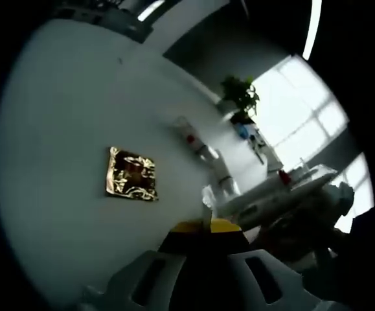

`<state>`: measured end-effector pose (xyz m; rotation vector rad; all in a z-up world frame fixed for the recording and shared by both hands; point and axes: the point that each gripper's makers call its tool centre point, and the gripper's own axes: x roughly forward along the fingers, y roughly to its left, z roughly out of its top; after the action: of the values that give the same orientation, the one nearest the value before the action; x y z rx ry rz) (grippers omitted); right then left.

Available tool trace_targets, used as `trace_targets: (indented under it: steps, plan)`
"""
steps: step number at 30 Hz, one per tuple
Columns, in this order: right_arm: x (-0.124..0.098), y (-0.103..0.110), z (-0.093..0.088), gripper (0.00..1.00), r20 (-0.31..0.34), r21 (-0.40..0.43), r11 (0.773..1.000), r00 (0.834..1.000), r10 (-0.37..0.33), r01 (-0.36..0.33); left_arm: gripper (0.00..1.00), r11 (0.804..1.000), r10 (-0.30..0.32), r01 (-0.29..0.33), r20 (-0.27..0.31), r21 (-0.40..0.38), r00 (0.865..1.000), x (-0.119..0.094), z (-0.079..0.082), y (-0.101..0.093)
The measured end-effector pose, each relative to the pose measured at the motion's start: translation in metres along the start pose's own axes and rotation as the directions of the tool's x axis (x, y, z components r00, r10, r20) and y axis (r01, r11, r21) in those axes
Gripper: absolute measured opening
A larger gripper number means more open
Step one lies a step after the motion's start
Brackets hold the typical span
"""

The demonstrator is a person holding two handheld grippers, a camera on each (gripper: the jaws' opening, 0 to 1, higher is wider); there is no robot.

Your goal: Arrange the skincare products in the storage area until every visible bottle or jar stands upright without overlapping.

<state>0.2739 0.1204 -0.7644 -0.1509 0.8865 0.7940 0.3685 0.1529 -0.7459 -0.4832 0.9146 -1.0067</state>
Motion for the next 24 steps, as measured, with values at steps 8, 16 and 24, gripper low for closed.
trace_targets:
  steps: [8, 16, 24]
  plan:
    - [0.009, 0.002, 0.002, 0.12, -0.045, -0.114, 0.993, 0.999, -0.030, 0.025, 0.00, 0.999, 0.040, -0.040, 0.007, 0.032, 0.999, 0.004, -0.002, 0.004]
    - [0.016, 0.002, -0.005, 0.15, -0.101, -0.200, 0.979, 0.994, -0.051, 0.031, 0.00, 0.988, 0.086, -0.080, -0.043, 0.129, 0.995, 0.007, -0.013, 0.008]
    - [0.019, 0.002, -0.005, 0.15, -0.118, -0.230, 0.973, 0.991, -0.063, 0.034, 0.00, 0.988, 0.089, -0.083, -0.040, 0.130, 0.995, 0.006, -0.013, 0.011]
